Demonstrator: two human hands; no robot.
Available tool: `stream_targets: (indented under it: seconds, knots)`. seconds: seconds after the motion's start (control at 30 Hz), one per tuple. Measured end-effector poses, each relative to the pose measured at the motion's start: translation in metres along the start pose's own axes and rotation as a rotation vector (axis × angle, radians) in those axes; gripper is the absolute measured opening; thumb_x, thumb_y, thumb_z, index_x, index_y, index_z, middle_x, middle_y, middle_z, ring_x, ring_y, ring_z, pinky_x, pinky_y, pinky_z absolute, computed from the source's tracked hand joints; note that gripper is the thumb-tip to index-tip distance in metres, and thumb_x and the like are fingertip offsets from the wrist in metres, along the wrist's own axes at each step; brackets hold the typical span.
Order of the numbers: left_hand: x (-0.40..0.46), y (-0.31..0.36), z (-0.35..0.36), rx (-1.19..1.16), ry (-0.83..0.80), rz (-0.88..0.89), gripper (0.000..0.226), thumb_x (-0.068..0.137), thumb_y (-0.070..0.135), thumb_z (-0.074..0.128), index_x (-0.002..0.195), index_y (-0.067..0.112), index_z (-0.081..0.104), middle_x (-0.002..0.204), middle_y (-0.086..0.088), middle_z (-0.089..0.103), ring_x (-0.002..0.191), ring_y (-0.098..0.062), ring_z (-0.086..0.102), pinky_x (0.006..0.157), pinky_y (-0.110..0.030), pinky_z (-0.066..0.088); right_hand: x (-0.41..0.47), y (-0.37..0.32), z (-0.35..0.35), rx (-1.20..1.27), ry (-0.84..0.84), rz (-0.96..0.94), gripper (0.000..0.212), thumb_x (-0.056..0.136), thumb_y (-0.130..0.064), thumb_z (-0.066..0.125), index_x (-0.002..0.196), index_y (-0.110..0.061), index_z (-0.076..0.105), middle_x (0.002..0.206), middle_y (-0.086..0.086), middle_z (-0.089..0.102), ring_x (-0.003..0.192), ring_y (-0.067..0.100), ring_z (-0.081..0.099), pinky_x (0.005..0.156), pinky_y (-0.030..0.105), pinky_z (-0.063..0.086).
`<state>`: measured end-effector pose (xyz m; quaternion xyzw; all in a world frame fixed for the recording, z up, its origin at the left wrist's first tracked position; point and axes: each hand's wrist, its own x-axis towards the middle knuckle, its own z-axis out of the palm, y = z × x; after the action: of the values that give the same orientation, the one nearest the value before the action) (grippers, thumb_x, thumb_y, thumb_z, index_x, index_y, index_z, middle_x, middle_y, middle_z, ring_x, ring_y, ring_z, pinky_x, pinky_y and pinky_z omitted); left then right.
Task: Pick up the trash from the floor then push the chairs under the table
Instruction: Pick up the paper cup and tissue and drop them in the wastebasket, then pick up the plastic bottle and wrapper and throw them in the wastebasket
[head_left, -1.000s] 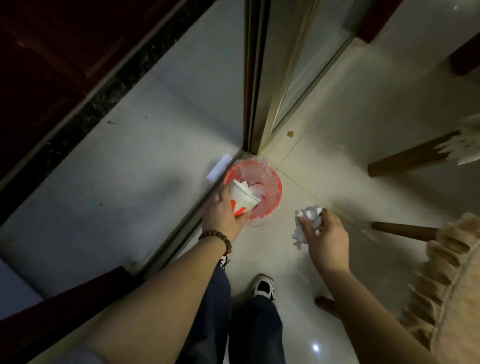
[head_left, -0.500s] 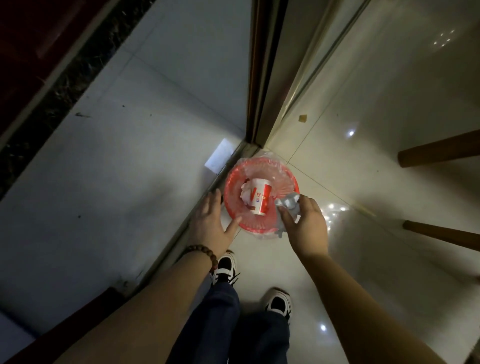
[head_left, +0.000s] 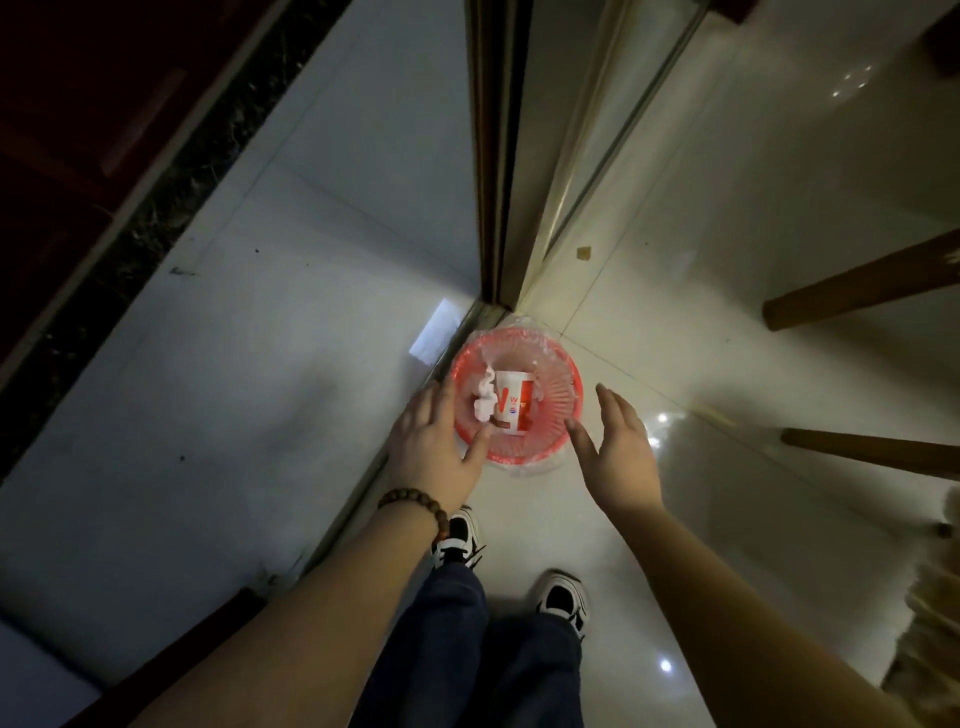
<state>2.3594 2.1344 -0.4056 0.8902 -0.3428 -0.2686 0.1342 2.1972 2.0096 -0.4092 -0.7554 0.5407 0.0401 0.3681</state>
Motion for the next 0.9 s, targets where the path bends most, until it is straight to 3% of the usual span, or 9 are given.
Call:
stream_targets:
  seconds: [0.1,0.27,0.47,0.63,0.9]
  knots:
    - [-0.014,0.044,-0.033,0.01,-0.01,0.078,0.074,0.083,0.063,0.039,0.144,0.023,0.028,0.145,-0.004,0.04,0.133,-0.025,0.036,0.106,-0.048,0.038,-0.034,-0.01,-0.056,-0.005,0.066,0.028,0.065,0.092,-0.047,0.047,0.146,-0.016,0.029,0.152,0.007,0.032,0.139,0.024,0.03,0.112,0.04,0.03]
    - [-0.056,0.127,-0.101,0.071,-0.026,0.275,0.073,0.087,0.057,0.041,0.147,0.018,0.027,0.153,-0.005,0.03,0.141,-0.023,0.023,0.115,-0.042,0.024,-0.105,-0.029,-0.157,0.025,0.218,0.076,0.059,0.094,-0.04,0.049,0.145,-0.015,0.032,0.151,0.009,0.034,0.139,0.025,0.03,0.113,0.04,0.029]
    - [-0.112,0.201,-0.167,0.125,-0.065,0.488,0.074,0.088,0.059,0.037,0.149,0.021,0.021,0.155,-0.004,0.027,0.143,-0.022,0.019,0.115,-0.046,0.022,-0.206,-0.035,-0.242,0.012,0.383,0.187,0.06,0.095,-0.042,0.046,0.145,-0.012,0.032,0.151,0.01,0.034,0.14,0.024,0.027,0.116,0.036,0.023]
    - [-0.154,0.244,-0.181,0.164,-0.178,0.709,0.073,0.091,0.053,0.044,0.151,0.021,0.017,0.157,-0.003,0.021,0.145,-0.02,0.013,0.117,-0.04,0.015,-0.279,-0.029,-0.252,0.065,0.537,0.349,0.058,0.094,-0.041,0.048,0.144,-0.013,0.035,0.15,0.009,0.035,0.139,0.023,0.029,0.114,0.034,0.022]
    - [-0.234,0.281,-0.137,0.335,-0.41,1.085,0.073,0.092,0.057,0.039,0.151,0.022,0.014,0.158,0.0,0.019,0.145,-0.017,0.01,0.118,-0.038,0.012,-0.386,-0.006,-0.203,0.303,0.803,0.732,0.057,0.094,-0.04,0.048,0.143,-0.015,0.035,0.151,0.005,0.033,0.14,0.021,0.027,0.114,0.031,0.021]
